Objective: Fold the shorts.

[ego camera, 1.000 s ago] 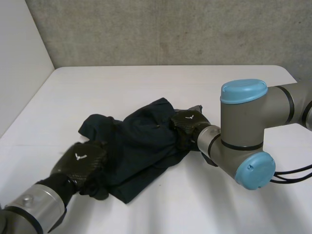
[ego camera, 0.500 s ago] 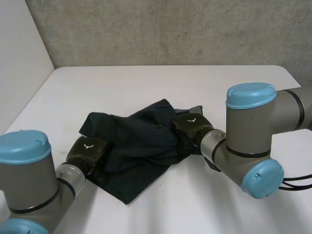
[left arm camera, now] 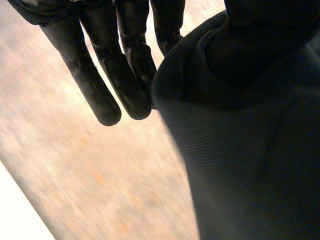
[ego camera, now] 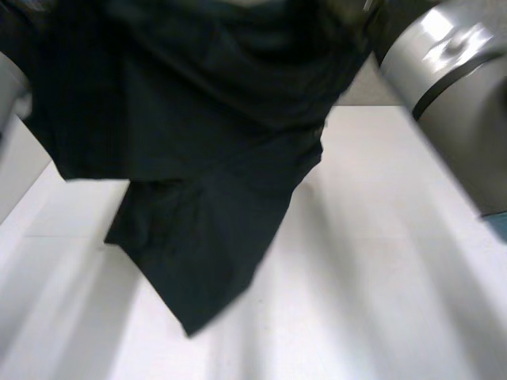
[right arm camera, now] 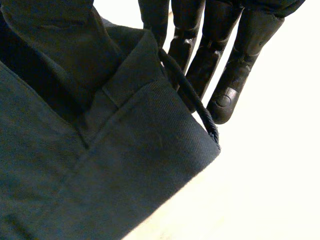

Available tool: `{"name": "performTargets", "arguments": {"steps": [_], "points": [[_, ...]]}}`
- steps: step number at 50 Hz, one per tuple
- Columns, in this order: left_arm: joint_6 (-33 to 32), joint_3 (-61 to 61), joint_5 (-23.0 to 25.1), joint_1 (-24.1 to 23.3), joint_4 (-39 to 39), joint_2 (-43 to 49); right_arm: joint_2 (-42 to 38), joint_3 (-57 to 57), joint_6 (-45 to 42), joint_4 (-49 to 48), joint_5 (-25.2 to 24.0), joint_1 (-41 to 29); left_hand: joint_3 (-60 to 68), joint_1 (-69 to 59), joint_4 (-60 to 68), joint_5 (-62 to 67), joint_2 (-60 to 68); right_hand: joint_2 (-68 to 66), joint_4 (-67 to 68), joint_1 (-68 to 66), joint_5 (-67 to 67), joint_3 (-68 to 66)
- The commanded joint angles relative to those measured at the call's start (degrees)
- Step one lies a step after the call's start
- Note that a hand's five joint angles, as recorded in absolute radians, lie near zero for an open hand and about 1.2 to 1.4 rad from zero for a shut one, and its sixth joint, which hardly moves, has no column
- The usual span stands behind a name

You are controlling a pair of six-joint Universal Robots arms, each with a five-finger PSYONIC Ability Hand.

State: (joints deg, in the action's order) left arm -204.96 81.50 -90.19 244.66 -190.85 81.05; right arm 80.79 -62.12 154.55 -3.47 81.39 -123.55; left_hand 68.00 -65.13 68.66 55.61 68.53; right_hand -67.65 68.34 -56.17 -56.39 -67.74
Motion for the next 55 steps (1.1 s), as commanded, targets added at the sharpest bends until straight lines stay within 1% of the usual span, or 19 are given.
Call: {"name": "performTargets", "arguments": {"steps": [1, 6, 12, 18, 20, 26, 27, 29, 32, 36, 41, 43, 44, 45, 46, 47, 49, 51, 55], "points": [[0.6, -7.2, -0.1, -1.0, 8.3, -5.8, 9.5, -1.2, 0.4, -3.3, 0.2, 0.1, 12.0, -14.9, 11.3, 14.4, 11.5, -12.3, 11.7, -23.8, -13.6, -12.3], [1.0, -7.7, -0.1, -2.6, 10.9, -10.0, 15.2, -2.9, 0.4, -1.9, 0.4, 0.0, 12.0, -14.9, 11.3, 14.4, 11.5, -12.3, 11.7, -23.8, -13.6, -12.3], [1.2, -7.1, -0.1, -5.1, 13.3, -13.6, 19.8, -2.7, 0.4, 4.2, 0.6, 0.1, 12.0, -14.9, 11.3, 14.4, 11.5, -12.3, 11.7, -23.8, -13.6, -12.3], [1.2, -3.1, 0.1, -5.2, 13.7, -12.4, 18.9, -3.8, 0.5, 8.7, 0.9, 0.8, 12.0, -14.9, 11.3, 14.4, 11.5, -12.3, 11.7, -23.8, -13.6, -12.3], [1.2, -0.5, 0.5, -5.2, 13.4, -9.6, 16.1, -5.4, 0.5, 10.5, 0.8, 1.6, 12.0, -14.9, 11.3, 14.4, 11.5, -12.3, 11.7, -23.8, -13.6, -12.3], [1.1, 0.9, 1.4, -3.5, 9.6, 3.7, 2.0, -6.1, 0.4, 10.9, 1.0, 2.3, 12.0, -14.9, 11.3, 14.4, 11.5, -12.3, 11.7, -23.8, -13.6, -12.3], [0.9, 0.2, 1.4, -2.5, 8.1, 7.9, 0.3, -5.8, 0.4, 10.9, 1.1, 2.4, 12.0, -14.9, 11.3, 14.4, 11.5, -12.3, 11.7, -23.8, -13.6, -12.3], [0.8, -1.1, 1.4, -1.6, 6.5, 12.1, -3.0, -4.8, 0.3, 10.9, 1.1, 3.0, 12.0, -14.9, 11.3, 14.4, 11.5, -12.3, 11.7, -23.8, -13.6, -12.3], [0.8, -6.6, 1.6, -0.6, 3.3, 21.8, -10.3, -1.4, -0.2, 10.8, 1.2, 4.4, 12.0, -14.9, 11.3, 14.4, 11.5, -12.3, 11.7, -23.8, -13.6, -12.3], [0.7, -16.7, 1.6, -0.7, 2.3, 34.0, -18.5, 4.4, -1.4, 9.0, 2.1, 4.9, 12.0, -14.9, 11.3, 14.4, 11.5, -12.3, 11.7, -23.8, -13.6, -12.3], [0.7, -30.9, 1.6, -0.6, 1.9, 46.7, -26.5, 9.9, -4.3, -2.8, 5.9, 5.1, 12.0, -14.9, 11.3, 14.4, 11.5, -12.3, 11.7, -23.8, -13.6, -12.3], [0.7, -37.9, 1.7, -0.5, 1.2, 52.8, -29.4, 10.8, -6.3, -11.6, 7.6, 5.1, 12.0, -14.9, 11.3, 14.4, 11.5, -12.3, 11.7, -23.8, -13.6, -12.3], [0.7, -40.1, 1.9, -0.5, 0.6, 54.6, -30.3, 10.9, -6.9, -14.6, 7.6, 5.2, 2.7, -5.6, 2.0, 5.1, 2.2, -12.3, 11.7, -23.8, -13.6, -12.3], [0.7, -42.1, 2.0, -0.5, -0.1, 56.4, -31.3, 11.0, -7.6, -16.9, 7.6, 5.2, -14.6, 11.7, -15.2, -12.2, -15.1, -12.3, 11.7, -23.8, -13.6, -12.3], [0.7, -43.9, 2.2, -0.6, -0.8, 58.0, -33.4, 11.4, -8.9, -20.3, 7.5, 5.2, -33.5, 30.7, -34.2, -31.2, -34.1, 26.2, -26.9, 14.7, 25.0, 26.3], [0.4, -46.5, 2.5, -0.9, -2.3, 60.8, -34.5, 11.5, -9.8, -20.5, 7.2, 5.3, -58.0, 55.1, -58.7, -55.6, -58.5, 57.6, -58.3, 46.1, 56.3, 57.7], [0.2, -47.9, 2.8, -0.8, -3.5, 62.7, -36.9, 12.4, -11.8, -19.2, 7.0, 5.7, -57.6, 54.8, -58.3, -55.2, -58.2, 57.7, -58.3, 46.2, 56.4, 57.7], [-0.2, -48.0, 3.3, -1.0, -4.5, 63.6, -38.9, 13.2, -13.8, -14.9, 6.9, 5.3, -58.0, 55.1, -58.7, -55.6, -58.5, 57.7, -58.3, 46.2, 56.4, 57.7], [0.0, -47.4, 2.4, -1.6, -4.4, 63.4, -37.9, 11.9, -13.8, -7.9, 7.3, 4.6, -58.0, 55.1, -58.7, -55.6, -58.5, 57.7, -58.3, 46.2, 56.4, 57.7]]}}
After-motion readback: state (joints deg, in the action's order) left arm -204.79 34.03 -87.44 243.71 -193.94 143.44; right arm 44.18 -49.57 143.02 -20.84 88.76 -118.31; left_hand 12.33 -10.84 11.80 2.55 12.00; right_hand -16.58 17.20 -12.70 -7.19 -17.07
